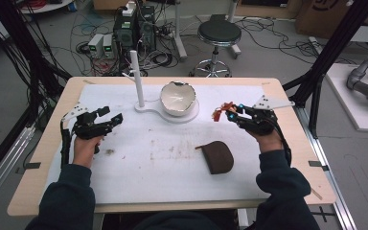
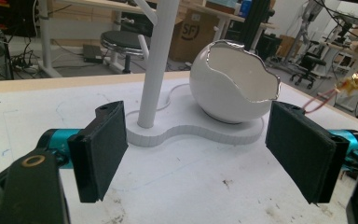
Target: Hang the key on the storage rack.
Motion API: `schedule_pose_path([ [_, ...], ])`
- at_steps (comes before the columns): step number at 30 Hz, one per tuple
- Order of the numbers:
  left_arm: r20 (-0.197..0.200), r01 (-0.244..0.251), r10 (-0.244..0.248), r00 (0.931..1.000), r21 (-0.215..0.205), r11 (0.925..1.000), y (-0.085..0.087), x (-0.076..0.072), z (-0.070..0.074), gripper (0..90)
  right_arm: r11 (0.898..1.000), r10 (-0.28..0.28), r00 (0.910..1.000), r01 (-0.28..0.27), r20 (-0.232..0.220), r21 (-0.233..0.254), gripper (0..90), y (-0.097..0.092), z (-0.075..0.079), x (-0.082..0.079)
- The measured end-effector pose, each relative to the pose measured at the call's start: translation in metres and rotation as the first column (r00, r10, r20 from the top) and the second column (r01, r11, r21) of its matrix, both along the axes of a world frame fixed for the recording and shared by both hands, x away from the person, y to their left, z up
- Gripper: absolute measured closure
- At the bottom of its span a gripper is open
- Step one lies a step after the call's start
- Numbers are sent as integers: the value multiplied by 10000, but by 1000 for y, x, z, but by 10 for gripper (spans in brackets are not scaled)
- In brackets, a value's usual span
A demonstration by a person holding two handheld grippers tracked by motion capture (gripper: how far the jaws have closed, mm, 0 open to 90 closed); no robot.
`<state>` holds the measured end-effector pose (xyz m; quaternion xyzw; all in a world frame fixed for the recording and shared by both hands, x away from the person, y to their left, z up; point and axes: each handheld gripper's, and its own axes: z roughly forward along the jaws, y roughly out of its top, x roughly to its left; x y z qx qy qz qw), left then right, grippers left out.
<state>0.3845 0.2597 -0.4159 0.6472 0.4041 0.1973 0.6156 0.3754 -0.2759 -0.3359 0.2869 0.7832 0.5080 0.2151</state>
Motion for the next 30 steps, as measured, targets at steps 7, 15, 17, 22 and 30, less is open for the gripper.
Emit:
schedule_pose_path([
  [7,-101,-84,84,9999,-48,10000,3,1,-2,206,9980,631,9979,-632,121,37,679,35,13,25],
  [15,-198,-129,128,9997,-72,9999,5,2,-5,206,9900,1411,9899,-1410,157,-80,679,75,31,47],
  [17,-200,-120,118,9997,-88,9999,5,3,-5,206,9872,1593,9871,-1591,130,-100,679,87,37,55],
  [22,-241,-112,110,9996,-114,9999,5,3,-6,206,9822,1870,9823,-1869,73,-165,679,107,45,67],
  [30,-239,-24,20,9997,-163,9999,5,4,-7,206,9721,2345,9716,-2343,322,-118,679,153,62,86],
])
